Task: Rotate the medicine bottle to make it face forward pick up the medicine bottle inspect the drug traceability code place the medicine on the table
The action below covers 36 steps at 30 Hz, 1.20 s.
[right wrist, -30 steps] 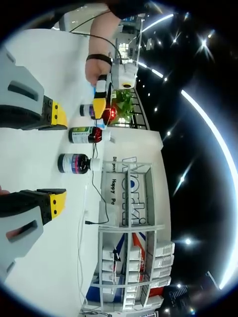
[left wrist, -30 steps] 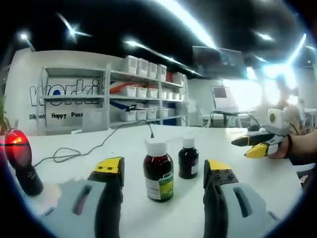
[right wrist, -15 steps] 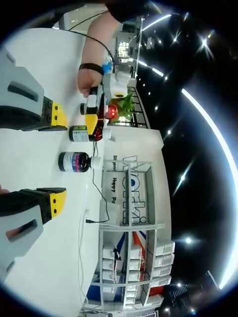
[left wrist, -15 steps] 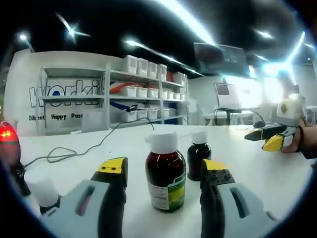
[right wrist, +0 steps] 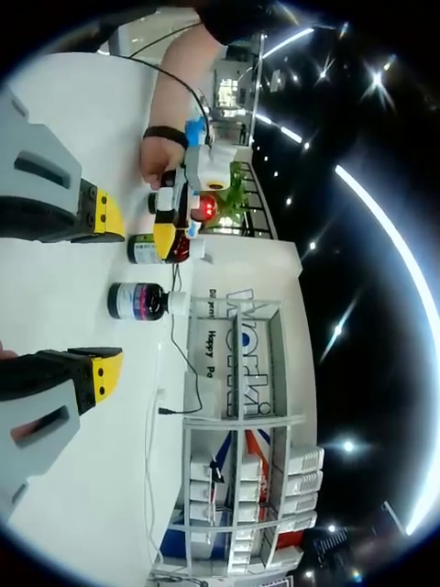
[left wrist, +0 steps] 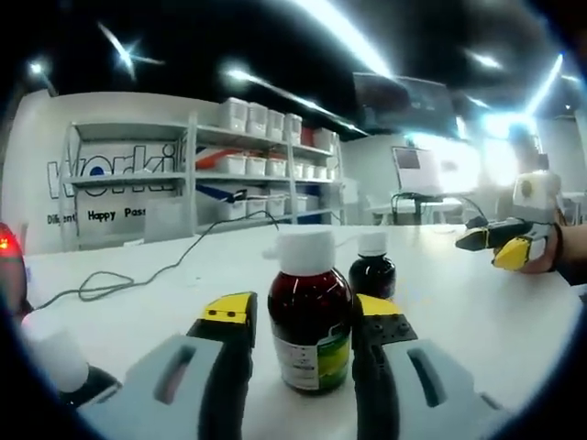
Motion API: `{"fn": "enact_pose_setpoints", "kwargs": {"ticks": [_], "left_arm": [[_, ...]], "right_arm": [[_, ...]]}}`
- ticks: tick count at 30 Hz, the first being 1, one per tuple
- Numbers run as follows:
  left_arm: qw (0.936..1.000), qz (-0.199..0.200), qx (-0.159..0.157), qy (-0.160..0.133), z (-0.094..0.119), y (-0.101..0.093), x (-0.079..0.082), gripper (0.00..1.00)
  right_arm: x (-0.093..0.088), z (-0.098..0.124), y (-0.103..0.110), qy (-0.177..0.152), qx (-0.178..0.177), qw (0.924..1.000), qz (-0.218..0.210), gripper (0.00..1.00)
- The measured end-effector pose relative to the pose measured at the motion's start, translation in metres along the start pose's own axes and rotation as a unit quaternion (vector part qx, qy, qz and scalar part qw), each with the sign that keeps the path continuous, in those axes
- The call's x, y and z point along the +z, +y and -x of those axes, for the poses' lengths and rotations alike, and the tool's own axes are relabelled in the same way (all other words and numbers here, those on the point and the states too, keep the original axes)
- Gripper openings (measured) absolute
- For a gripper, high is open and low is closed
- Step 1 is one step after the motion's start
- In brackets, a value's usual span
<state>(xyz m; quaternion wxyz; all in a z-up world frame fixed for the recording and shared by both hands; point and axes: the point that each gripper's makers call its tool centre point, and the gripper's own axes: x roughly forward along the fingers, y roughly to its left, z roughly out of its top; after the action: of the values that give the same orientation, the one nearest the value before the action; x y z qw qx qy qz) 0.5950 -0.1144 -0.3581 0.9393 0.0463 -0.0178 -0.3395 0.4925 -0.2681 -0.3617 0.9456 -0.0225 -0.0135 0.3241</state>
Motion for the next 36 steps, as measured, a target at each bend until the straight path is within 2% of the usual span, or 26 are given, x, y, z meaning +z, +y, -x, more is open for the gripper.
{"fn": "enact_pose_setpoints", "kwargs": {"ticks": [4, 18, 20, 24, 29, 36], "left_arm": [[1.0000, -0.007, -0.003, 0.003, -0.002, -0.003, -0.001, 0.29], [0.9998, 0.006, 0.017, 0.000, 0.000, 0.001, -0.001, 0.27], [0.9997, -0.002, 0.026, 0.002, 0.002, 0.001, -0.001, 0.26], [0.9993, -0.009, 0.037, 0.004, 0.010, -0.004, 0.004, 0.26], [0.9979, 0.017, 0.063, 0.000, 0.025, -0.001, 0.012, 0.26], [0.9941, 0.045, 0.097, -0.019, 0.061, -0.017, 0.037, 0.26]], "right_arm": [[0.000, 0.000, 0.001, 0.000, -0.001, 1.0000, 0.001, 0.40], [0.000, 0.000, 0.004, 0.001, -0.001, 1.0000, 0.004, 0.39], [0.001, 0.000, 0.004, 0.000, -0.001, 1.0000, 0.004, 0.39], [0.001, 0.000, 0.003, 0.000, -0.002, 1.0000, 0.004, 0.39], [0.001, 0.001, 0.003, -0.001, -0.002, 1.0000, 0.005, 0.39], [0.002, 0.001, 0.003, -0.004, 0.000, 1.0000, 0.003, 0.39]]}}
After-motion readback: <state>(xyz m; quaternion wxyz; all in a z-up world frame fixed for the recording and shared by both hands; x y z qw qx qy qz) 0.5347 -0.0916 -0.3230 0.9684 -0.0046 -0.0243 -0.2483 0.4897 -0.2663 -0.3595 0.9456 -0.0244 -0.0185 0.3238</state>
